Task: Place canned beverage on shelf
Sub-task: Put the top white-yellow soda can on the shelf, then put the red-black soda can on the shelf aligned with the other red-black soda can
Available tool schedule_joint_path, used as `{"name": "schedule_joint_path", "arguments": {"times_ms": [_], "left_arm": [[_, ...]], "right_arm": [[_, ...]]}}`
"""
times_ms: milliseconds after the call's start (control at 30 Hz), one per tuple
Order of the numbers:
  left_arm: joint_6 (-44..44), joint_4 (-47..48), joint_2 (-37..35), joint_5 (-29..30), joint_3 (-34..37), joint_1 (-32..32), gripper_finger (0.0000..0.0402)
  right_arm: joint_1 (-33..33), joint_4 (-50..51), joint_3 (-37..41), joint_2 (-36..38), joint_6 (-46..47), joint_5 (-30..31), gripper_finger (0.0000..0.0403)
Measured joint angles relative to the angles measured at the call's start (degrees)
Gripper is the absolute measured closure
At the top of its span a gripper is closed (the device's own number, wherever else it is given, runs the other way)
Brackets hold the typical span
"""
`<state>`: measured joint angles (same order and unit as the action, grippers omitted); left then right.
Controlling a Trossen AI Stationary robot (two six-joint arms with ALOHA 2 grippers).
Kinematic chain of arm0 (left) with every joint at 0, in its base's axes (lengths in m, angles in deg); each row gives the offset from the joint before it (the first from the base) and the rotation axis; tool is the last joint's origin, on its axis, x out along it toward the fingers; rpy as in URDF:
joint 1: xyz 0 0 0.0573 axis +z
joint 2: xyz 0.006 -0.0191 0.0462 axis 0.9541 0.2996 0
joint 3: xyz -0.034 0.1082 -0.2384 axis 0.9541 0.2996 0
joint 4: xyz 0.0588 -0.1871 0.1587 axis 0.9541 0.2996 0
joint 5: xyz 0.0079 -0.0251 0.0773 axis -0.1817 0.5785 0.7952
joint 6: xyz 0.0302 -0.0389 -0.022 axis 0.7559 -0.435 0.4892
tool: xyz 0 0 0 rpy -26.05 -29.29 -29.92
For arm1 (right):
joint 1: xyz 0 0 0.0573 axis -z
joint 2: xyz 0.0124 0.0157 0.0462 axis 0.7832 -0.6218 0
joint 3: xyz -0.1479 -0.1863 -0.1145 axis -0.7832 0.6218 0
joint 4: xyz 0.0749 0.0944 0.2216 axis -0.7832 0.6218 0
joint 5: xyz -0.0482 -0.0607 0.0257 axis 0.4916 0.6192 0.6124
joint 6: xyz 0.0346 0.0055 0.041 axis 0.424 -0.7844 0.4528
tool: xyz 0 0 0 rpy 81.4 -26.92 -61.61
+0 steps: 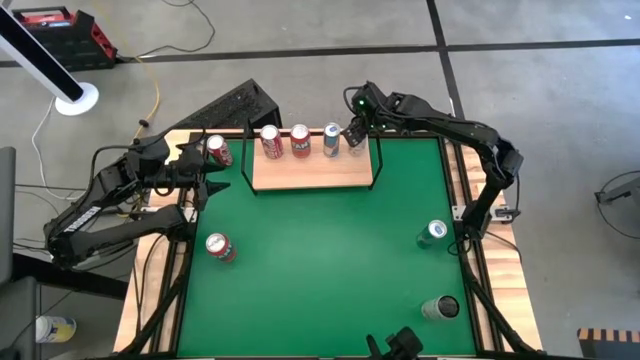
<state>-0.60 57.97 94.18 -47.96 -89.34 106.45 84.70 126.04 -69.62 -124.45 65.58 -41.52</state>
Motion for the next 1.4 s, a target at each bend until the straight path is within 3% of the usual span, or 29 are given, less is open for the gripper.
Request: {"name": "schedule_joint_path", "arguments": {"times_ms": [300, 700, 1400], "left_arm": [[0.00, -0.03, -0.01, -0.01, 0.00, 0.00, 0.0148], [-0.28, -0.04, 0.00, -0.01, 0.00, -0.01, 0.0148], [-0.42, -0.04, 0.00, 0.01, 0.00, -0.01, 0.0148]], "right_arm": [[0.00, 0.27, 0.02, 0.00, -0.02, 0.19, 0.0114], [-0.08, 0.06, 0.00, 0.20, -0.13, 0.74, 0.0062], [-0.94, 0.22, 0.00, 4.70, -0.17, 0.26, 0.0062]]}}
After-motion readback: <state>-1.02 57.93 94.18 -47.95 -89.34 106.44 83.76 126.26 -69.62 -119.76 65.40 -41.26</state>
